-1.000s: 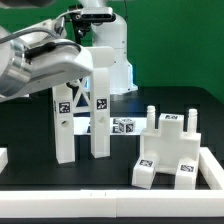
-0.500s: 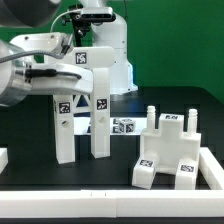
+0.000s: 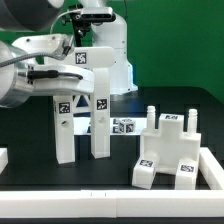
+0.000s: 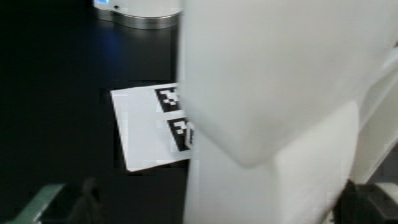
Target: Assemble chair
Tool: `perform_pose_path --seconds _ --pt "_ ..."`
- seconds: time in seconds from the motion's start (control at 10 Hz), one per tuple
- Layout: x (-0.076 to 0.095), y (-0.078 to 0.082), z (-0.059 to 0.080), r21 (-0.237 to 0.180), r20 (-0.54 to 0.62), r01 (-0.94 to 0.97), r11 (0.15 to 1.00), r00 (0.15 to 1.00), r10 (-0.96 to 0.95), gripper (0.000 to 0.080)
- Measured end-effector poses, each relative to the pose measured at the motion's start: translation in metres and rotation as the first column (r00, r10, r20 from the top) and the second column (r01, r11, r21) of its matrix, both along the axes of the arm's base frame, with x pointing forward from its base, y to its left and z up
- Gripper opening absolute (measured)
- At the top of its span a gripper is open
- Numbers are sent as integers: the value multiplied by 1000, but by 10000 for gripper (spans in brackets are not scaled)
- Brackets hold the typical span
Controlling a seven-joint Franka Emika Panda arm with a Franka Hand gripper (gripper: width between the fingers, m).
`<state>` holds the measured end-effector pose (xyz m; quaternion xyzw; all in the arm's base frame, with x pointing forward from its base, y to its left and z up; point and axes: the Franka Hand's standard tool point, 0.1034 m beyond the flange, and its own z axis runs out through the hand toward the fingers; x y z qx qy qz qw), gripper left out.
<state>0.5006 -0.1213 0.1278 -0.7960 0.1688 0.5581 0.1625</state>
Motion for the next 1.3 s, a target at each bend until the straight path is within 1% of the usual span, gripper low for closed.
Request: perform_pose_path --seconds 0.1,0.2,0.3,0.4,0.5,0.6,0.7,0.9,1.0,1.1,1.2,1.3 --pt "7 -5 -3 -31 18 27 999 999 -26 649" --pt "9 -6 -1 -58 38 43 997 998 -41 649" --pt "2 -2 1 -66 23 79 995 997 -77 649" --pt "-3 -4 -1 -67 -41 119 991 992 -122 649" --pt "-1 -9 -7 -71 -29 124 990 992 -127 649" --pt "-1 -8 -4 -72 -14 131 989 991 -132 649" --pt "-2 -9 -4 -69 -19 137 988 990 -138 649" --pt "0 -12 -5 -41 -6 187 982 982 -187 649" --pt "-1 -15 -6 -61 -25 208 976 977 -210 649" --pt "0 -16 -14 -99 -91 244 965 963 -253 649" --pt "6 -16 -18 -118 -70 257 959 961 -267 649" --pt "0 -14 -17 -123 -71 283 951 953 -293 649"
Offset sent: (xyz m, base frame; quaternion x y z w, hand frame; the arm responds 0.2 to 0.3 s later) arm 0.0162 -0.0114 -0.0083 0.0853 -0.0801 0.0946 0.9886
